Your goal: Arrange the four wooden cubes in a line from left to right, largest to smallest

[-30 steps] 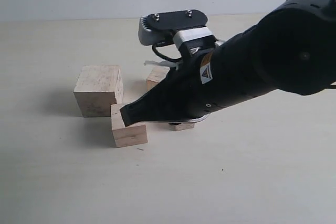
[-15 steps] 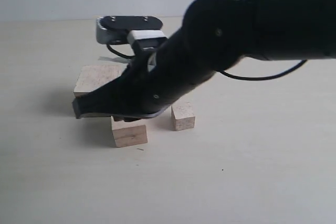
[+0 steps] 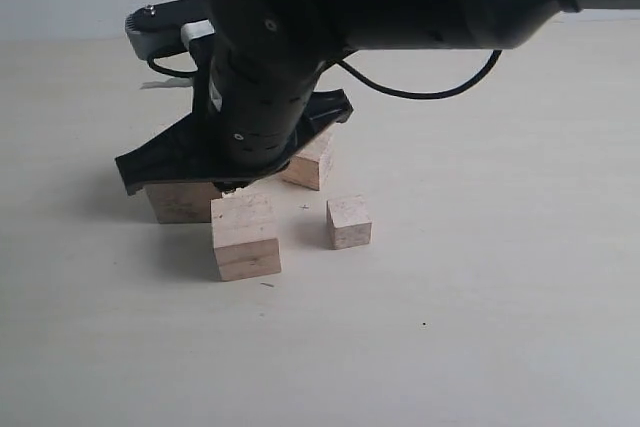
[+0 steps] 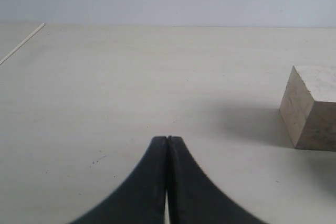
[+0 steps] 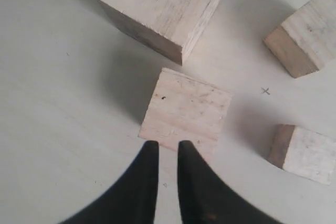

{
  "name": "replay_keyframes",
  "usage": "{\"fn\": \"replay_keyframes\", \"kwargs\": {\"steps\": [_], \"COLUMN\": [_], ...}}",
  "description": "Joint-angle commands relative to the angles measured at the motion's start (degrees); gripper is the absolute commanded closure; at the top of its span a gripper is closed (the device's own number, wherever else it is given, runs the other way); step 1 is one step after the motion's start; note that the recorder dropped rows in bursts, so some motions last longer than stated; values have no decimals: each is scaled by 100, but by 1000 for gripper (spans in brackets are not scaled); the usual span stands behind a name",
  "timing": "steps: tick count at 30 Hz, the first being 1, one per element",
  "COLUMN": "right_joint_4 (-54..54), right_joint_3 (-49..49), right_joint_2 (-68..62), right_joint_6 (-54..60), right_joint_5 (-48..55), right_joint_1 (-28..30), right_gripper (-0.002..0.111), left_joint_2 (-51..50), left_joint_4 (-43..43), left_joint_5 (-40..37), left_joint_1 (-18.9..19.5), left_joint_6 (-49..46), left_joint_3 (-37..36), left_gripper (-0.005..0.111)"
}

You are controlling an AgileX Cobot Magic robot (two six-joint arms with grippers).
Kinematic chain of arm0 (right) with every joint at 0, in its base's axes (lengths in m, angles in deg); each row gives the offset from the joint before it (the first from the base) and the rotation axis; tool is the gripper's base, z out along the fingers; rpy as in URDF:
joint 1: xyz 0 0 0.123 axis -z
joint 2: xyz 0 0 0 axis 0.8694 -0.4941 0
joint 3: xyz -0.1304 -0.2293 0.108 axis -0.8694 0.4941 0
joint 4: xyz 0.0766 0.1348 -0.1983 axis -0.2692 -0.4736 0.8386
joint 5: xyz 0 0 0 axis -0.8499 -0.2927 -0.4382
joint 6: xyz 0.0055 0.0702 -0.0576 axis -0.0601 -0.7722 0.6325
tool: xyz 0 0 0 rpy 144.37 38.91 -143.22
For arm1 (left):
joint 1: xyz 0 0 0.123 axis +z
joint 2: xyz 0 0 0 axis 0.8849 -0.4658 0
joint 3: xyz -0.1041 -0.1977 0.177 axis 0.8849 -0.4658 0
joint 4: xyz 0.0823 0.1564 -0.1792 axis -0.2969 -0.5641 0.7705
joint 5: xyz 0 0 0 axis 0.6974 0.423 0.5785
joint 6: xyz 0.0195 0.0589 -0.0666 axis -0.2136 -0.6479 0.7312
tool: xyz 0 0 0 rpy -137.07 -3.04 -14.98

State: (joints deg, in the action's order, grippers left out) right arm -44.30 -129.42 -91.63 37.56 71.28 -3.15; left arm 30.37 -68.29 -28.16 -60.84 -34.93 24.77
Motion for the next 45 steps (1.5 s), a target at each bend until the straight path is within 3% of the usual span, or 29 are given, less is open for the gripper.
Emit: {"fn": "replay_keyframes", "kwargs": {"steps": [1,5,7,16,30,36,40,45], "right_joint_4": [97,43,56,767,845,481,489,453], "right_joint_3": [-44,-44,-44,-44,-44,-44,-44,-70], "right_joint_2": [-62,-268,-389,-858,-1215,-1358,-1334,-1164], "right_joint_6": [-22,-22,-46,-1113,-1381,-1390,-1310,-181], "right_joint_5": [-89,-249,-324,-441,-539,-557,-543,-507], "right_joint_1": [-12,-12,-12,-12,1,1,1,1], "right_gripper": [66,30,22,22,22,35,64,106], "left_joint_2": [23,23,23,23,23,23,23,23], "left_joint_4": [44,44,44,44,44,44,44,44], "left_joint_5": [42,42,42,42,42,42,42,42], "left_joint_1": [14,-18,-41,-76,-76,-76,-76,-76], "left_joint_6": [44,44,44,44,44,44,44,44], "left_joint_3": [2,2,2,2,2,2,2,2], "left_gripper": [107,107,107,107,107,107,107,107]}}
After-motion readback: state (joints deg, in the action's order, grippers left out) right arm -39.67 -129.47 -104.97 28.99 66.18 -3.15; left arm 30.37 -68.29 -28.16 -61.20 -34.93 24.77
